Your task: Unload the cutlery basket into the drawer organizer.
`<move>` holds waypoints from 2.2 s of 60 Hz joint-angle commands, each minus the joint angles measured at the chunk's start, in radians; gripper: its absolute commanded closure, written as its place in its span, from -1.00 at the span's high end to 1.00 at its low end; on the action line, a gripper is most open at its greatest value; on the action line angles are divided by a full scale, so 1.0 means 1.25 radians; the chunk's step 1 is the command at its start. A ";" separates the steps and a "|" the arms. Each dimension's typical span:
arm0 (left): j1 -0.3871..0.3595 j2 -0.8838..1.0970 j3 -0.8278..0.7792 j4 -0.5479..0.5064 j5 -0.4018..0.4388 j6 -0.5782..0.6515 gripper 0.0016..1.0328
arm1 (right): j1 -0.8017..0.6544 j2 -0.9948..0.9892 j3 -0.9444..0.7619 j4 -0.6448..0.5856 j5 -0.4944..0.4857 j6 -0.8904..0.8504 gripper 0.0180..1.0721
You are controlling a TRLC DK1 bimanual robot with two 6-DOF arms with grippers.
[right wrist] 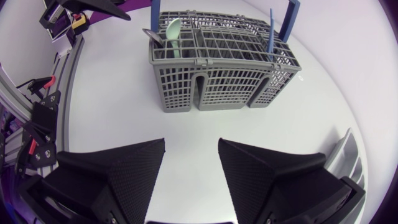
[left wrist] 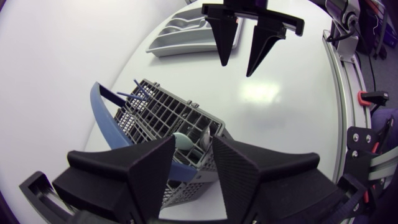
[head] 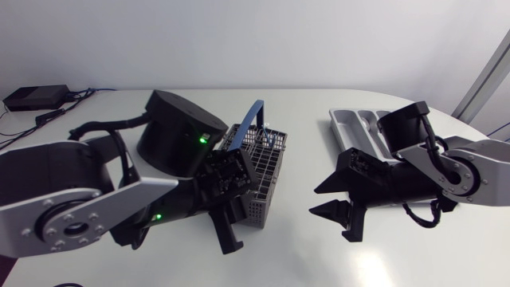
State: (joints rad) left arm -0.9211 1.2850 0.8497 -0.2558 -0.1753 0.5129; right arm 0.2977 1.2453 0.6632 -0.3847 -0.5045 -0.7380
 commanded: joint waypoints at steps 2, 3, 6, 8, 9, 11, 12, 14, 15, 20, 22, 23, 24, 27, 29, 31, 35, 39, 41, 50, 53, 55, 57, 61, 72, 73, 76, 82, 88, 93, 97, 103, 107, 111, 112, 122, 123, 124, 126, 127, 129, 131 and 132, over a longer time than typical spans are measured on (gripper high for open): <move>-0.017 0.042 0.012 0.012 -0.032 0.002 -0.16 | -0.016 -0.008 -0.030 -0.001 -0.010 -0.023 0.22; -0.019 0.045 0.014 0.012 -0.034 0.004 -0.16 | -0.019 -0.008 -0.031 -0.001 -0.010 -0.026 0.22; -0.025 0.054 0.020 0.012 -0.048 0.011 -0.16 | -0.025 -0.010 -0.034 -0.001 -0.011 -0.032 0.22; -0.029 0.059 0.023 0.012 -0.054 0.013 -0.16 | -0.030 -0.011 -0.036 -0.001 -0.015 -0.035 0.22; -0.030 0.061 0.025 0.012 -0.056 0.013 -0.16 | -0.031 -0.011 -0.036 -0.003 -0.017 -0.037 0.22; -0.036 0.065 0.026 0.012 -0.066 0.016 -0.10 | -0.036 -0.013 -0.038 -0.003 -0.022 -0.039 0.22; -0.037 0.068 0.026 0.012 -0.072 0.016 -0.08 | -0.037 -0.013 -0.038 -0.004 -0.023 -0.042 0.22; -0.045 0.070 0.026 0.012 -0.081 0.017 -0.06 | -0.039 -0.015 -0.038 -0.005 -0.025 -0.044 0.22; -0.046 0.072 0.026 0.012 -0.082 0.018 -0.06 | -0.041 -0.015 -0.038 -0.006 -0.025 -0.044 0.22; -0.051 0.075 0.025 0.018 -0.100 0.019 -0.06 | -0.043 -0.017 -0.038 -0.010 -0.028 -0.048 0.22; -0.051 0.078 0.023 0.024 -0.105 0.020 -0.06 | -0.043 -0.018 -0.040 -0.010 -0.030 -0.048 0.22; -0.051 0.078 0.023 0.027 -0.109 0.022 -0.06 | -0.043 -0.019 -0.040 -0.010 -0.030 -0.048 0.22; -0.052 0.078 0.023 0.028 -0.110 0.023 -0.06 | -0.043 -0.019 -0.040 -0.011 -0.030 -0.048 0.22; -0.052 0.081 0.020 0.036 -0.115 0.024 -0.06 | -0.043 -0.023 -0.038 -0.011 -0.030 -0.048 0.22; -0.055 0.084 0.017 0.040 -0.120 0.024 -0.06 | -0.043 -0.026 -0.038 -0.014 -0.030 -0.048 0.22; -0.058 0.086 0.014 0.048 -0.124 0.024 -0.06 | -0.043 -0.026 -0.037 -0.016 -0.030 -0.048 0.22; -0.068 0.094 0.007 0.061 -0.140 0.025 -0.09 | -0.043 -0.027 -0.038 -0.017 -0.030 -0.048 0.22; -0.074 0.100 0.005 0.063 -0.142 0.027 -0.21 | -0.043 -0.028 -0.040 -0.020 -0.031 -0.050 0.22; -0.077 0.101 0.004 0.068 -0.144 0.028 -0.27 | -0.044 -0.029 -0.040 -0.021 -0.031 -0.051 0.22; -0.085 0.111 -0.006 0.089 -0.163 0.043 -0.53 | -0.052 -0.033 -0.041 -0.022 -0.032 -0.058 0.22; -0.085 0.113 -0.009 0.090 -0.165 0.045 -0.59 | -0.053 -0.034 -0.040 -0.024 -0.032 -0.058 0.22; -0.085 0.115 -0.010 0.092 -0.169 0.046 -0.67 | -0.053 -0.034 -0.040 -0.024 -0.032 -0.058 0.22; -0.085 0.116 -0.011 0.092 -0.173 0.046 -0.71 | -0.053 -0.035 -0.040 -0.024 -0.032 -0.058 0.22; -0.087 0.116 -0.015 0.092 -0.174 0.050 -0.72 | -0.053 -0.037 -0.041 -0.024 -0.033 -0.059 0.22; -0.094 0.118 -0.029 0.092 -0.184 0.051 -0.72 | -0.053 -0.034 -0.045 -0.024 -0.033 -0.061 0.22; -0.094 0.118 -0.031 0.092 -0.185 0.051 -0.72 | -0.053 -0.035 -0.045 -0.024 -0.033 -0.061 0.22; -0.095 0.118 -0.033 0.090 -0.186 0.051 -0.72 | -0.052 -0.035 -0.046 -0.024 -0.033 -0.061 0.22; -0.096 0.118 -0.037 0.089 -0.186 0.051 -0.72 | -0.052 -0.035 -0.047 -0.024 -0.033 -0.061 0.22; -0.098 0.123 -0.039 0.089 -0.186 0.050 -0.72 | -0.050 -0.037 -0.047 -0.025 -0.033 -0.060 0.22; -0.096 0.127 -0.037 0.090 -0.186 0.049 -0.72 | -0.050 -0.038 -0.048 -0.025 -0.033 -0.060 0.22; -0.094 0.130 -0.036 0.092 -0.186 0.049 -0.78 | -0.050 -0.038 -0.048 -0.025 -0.033 -0.060 0.22; -0.091 0.138 -0.036 0.092 -0.186 0.049 -0.81 | -0.050 -0.038 -0.050 -0.025 -0.033 -0.060 0.22; -0.088 0.140 -0.034 0.092 -0.186 0.049 -0.83 | -0.050 -0.039 -0.051 -0.025 -0.033 -0.061 0.22; -0.087 0.140 -0.031 0.092 -0.186 0.049 -0.85 | -0.050 -0.039 -0.052 -0.025 -0.033 -0.061 0.22; -0.085 0.139 -0.029 0.092 -0.186 0.049 -0.85 | -0.050 -0.039 -0.052 -0.025 -0.033 -0.062 0.22; -0.089 0.126 -0.031 0.087 -0.186 0.049 -0.86 | -0.049 -0.037 -0.056 -0.024 -0.033 -0.062 0.22; -0.090 0.123 -0.031 0.087 -0.186 0.049 -0.86 | -0.049 -0.035 -0.056 -0.022 -0.033 -0.062 0.22; -0.090 0.119 -0.031 0.086 -0.186 0.049 -0.86 | -0.049 -0.035 -0.056 -0.022 -0.033 -0.062 0.22; -0.090 0.115 -0.031 0.086 -0.186 0.049 -0.86 | -0.048 -0.034 -0.056 -0.022 -0.033 -0.062 0.22; -0.090 0.111 -0.031 0.084 -0.186 0.049 -0.86 | -0.048 -0.034 -0.056 -0.022 -0.033 -0.062 0.22; -0.090 0.105 -0.029 0.084 -0.186 0.049 -0.86 | -0.048 -0.034 -0.057 -0.022 -0.033 -0.062 0.22; -0.090 0.096 -0.028 0.083 -0.186 0.050 -0.86 | -0.047 -0.034 -0.058 -0.022 -0.033 -0.062 0.22; -0.089 0.092 -0.027 0.083 -0.186 0.051 -0.86 | -0.047 -0.034 -0.058 -0.024 -0.033 -0.062 0.22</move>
State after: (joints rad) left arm -1.0306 1.4265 0.8291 -0.1333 -0.4175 0.5560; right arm 0.2382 1.2087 0.6205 -0.4011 -0.5396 -0.7944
